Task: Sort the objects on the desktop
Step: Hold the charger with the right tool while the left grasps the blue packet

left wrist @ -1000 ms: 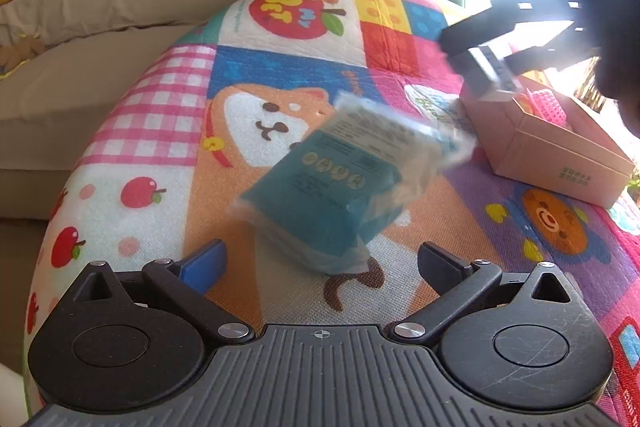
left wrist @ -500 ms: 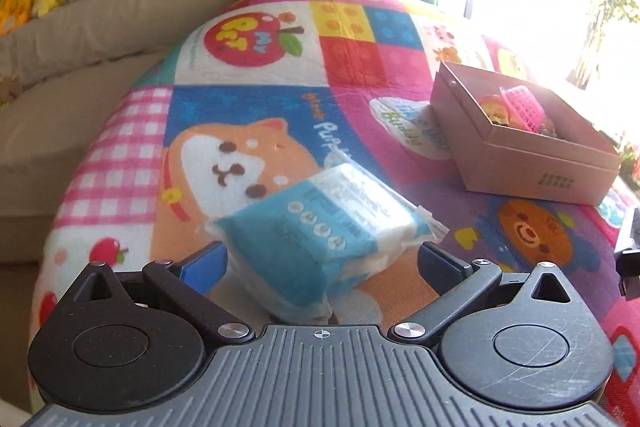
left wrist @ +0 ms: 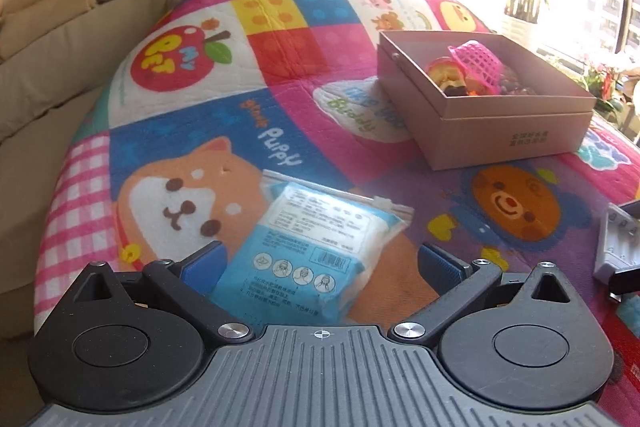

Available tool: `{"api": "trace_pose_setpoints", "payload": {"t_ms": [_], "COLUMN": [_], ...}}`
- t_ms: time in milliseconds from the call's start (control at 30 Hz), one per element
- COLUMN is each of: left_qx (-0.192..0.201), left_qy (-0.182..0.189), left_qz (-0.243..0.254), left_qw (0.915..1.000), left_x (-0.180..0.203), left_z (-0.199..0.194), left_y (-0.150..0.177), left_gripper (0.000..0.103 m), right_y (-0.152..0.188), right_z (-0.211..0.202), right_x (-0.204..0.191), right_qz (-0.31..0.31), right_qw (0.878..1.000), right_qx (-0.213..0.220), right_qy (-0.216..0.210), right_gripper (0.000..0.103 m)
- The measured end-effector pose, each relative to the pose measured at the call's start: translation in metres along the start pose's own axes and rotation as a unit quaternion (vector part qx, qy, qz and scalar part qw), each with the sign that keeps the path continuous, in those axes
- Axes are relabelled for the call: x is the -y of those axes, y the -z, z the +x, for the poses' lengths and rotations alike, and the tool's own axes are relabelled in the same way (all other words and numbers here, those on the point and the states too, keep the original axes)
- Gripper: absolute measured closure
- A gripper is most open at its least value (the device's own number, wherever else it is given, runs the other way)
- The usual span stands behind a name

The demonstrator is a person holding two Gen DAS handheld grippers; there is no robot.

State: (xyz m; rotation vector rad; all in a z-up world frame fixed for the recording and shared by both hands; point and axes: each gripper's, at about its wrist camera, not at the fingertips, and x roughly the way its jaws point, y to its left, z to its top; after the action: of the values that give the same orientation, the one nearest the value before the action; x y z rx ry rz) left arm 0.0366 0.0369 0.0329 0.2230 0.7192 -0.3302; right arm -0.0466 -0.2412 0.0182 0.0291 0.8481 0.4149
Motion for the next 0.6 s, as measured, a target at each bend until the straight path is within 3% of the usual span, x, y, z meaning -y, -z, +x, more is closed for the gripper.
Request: {"api": "trace_pose_setpoints", "payload": {"t_ms": [67,167,400,433,500,600], "left_qx": [0.002,-0.004,-0.025,-0.025,-0.030,-0.025], "left_qy": [0.012,-0.033,-0.058,-0.058,-0.052,-0.054], "left_qz": [0.017,0.037,-0.011,-0.015,-0.020,-0.019], "left_qw": [0.9998,0.9988,0.9979,0.9979,0.9980,0.9981], "left_x": [0.008,0.014,0.001,0.001,0.002,0.008], "left_z": [-0.003,0.005,0.024,0.023,0.022,0.015], "left_y": [0.001,0.000,-0.001,0.000,0.001,0.004], "left_gripper": [0.000,0.000,0.001,0.004,0.031,0.039], "right_y": [0.001,0.003,0.008,0.009,0.009,0.011], "right_z": [0.002,0.007,0.010,0.010,0.009,0.006], "right_x": [-0.008,-0.020,-0.032,-0.032,-0.033,-0.033], "right_qz": [-0.012,-0.030,-0.064,-0.066,-0.069,-0.073], "right_qw": [1.000,1.000,0.997,0.997,0.997,0.997], "right_qx": [-0.001,0.000,0.005,0.005,0.006,0.007], "right_qy": [-0.002,0.010,0.037,0.039,0.041,0.039], "right_gripper": [0.009,0.007,0.007,0.009,0.011,0.012]}}
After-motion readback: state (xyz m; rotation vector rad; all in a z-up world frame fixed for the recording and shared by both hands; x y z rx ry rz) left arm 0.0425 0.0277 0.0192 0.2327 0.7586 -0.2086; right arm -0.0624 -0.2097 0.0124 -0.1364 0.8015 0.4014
